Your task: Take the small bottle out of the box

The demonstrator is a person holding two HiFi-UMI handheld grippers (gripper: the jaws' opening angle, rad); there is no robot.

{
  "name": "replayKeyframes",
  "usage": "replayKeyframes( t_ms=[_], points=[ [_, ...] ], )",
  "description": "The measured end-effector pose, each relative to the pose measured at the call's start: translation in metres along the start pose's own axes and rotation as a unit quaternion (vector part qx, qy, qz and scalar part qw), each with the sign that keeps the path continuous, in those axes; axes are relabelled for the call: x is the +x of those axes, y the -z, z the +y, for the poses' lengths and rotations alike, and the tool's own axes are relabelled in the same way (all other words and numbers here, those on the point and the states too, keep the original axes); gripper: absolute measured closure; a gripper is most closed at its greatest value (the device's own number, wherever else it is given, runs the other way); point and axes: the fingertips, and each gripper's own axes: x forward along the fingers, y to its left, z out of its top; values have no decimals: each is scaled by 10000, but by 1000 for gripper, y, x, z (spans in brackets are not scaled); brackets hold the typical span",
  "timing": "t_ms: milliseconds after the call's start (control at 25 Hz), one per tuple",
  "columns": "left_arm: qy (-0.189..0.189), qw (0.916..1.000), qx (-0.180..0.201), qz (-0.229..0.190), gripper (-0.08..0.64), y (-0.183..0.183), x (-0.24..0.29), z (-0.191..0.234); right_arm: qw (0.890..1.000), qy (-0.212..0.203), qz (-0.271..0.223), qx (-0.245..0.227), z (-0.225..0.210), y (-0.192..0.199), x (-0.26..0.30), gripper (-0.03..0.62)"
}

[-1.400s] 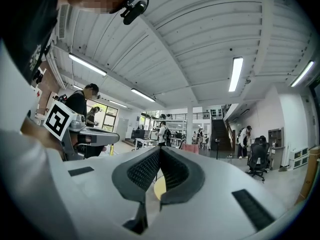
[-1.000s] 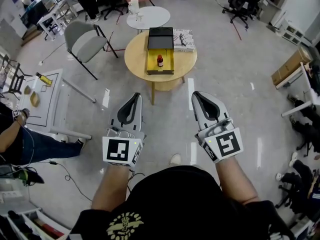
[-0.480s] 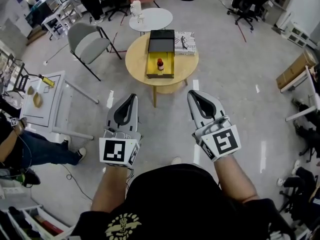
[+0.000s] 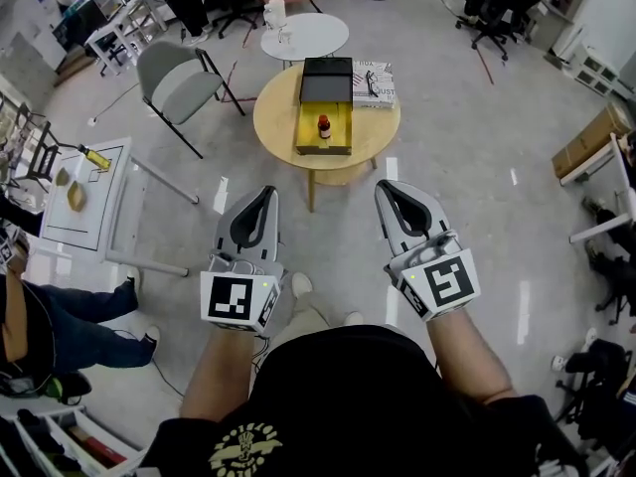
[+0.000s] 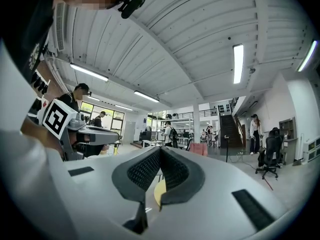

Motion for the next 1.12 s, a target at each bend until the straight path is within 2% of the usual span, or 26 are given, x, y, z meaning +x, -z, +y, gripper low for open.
replayKeyframes(
  t_ms=[520,680,1120],
  points=[
    [279,9995,33,-111,545,1,28,29,9998,204,-2,-20,-2,-3,34,580],
    [326,9994,27,-103,545,3,39,39,9993,337,146,21,-7,-1,46,580],
    [399,9992,-71,-16,545,16,71,61,9993,345,154,8,-22,4,81,580]
  ],
)
